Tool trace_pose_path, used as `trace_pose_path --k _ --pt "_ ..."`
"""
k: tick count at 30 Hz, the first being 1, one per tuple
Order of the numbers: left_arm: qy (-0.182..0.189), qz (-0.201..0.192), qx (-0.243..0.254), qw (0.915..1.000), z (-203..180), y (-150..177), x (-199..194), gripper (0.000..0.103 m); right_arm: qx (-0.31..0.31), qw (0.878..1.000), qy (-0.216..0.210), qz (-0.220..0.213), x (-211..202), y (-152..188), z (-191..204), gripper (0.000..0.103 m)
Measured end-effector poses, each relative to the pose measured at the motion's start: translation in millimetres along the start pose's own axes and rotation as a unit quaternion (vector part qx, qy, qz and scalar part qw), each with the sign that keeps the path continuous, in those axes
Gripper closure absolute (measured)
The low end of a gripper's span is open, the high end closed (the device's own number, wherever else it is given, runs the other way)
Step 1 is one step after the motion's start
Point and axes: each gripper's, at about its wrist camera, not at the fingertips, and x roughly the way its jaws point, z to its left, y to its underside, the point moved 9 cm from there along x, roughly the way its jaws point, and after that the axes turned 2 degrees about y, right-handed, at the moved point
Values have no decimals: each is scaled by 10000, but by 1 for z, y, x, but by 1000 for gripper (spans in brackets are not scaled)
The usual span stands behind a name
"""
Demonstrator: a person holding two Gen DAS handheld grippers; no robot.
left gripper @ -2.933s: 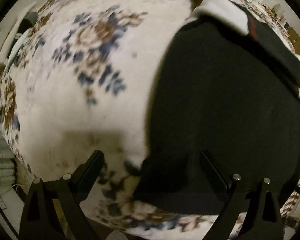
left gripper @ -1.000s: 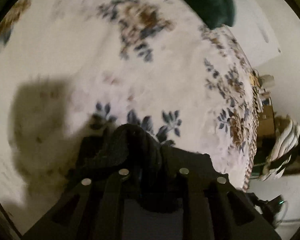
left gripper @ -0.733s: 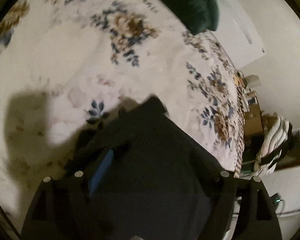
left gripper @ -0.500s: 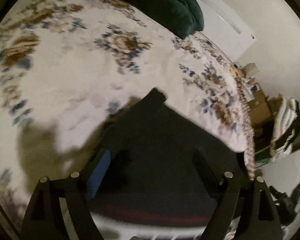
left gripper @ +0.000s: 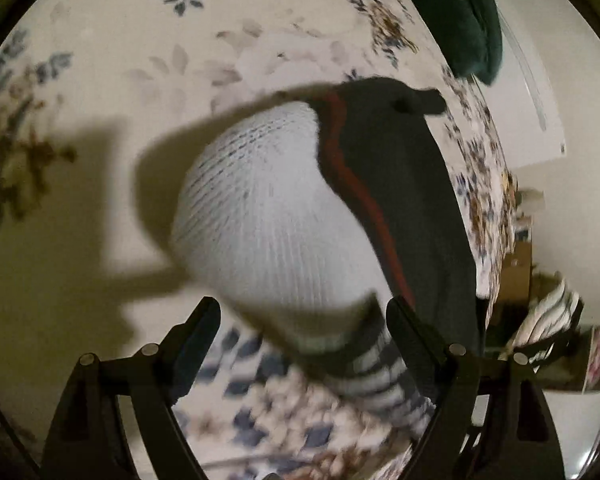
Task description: Fold small clothes
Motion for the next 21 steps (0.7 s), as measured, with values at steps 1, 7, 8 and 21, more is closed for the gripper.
trace_pose_path --k 1,7,8,21 --pt "-42 -17 -13 10000 2 -3 5 18 57 9999 -108 34 9 -2 0 2" --pt "180 -138 -765 9968 17 -30 47 18 378 9979 -492 172 44 -8 0 0" --pt "164 -201 -778 9966 16 -32 49 18 480 9970 -568 211 48 -7 -2 0" --pt "627 -1066 373 9916 -32 -19 -34 69 312 9962 -790 -183 1 21 1 59"
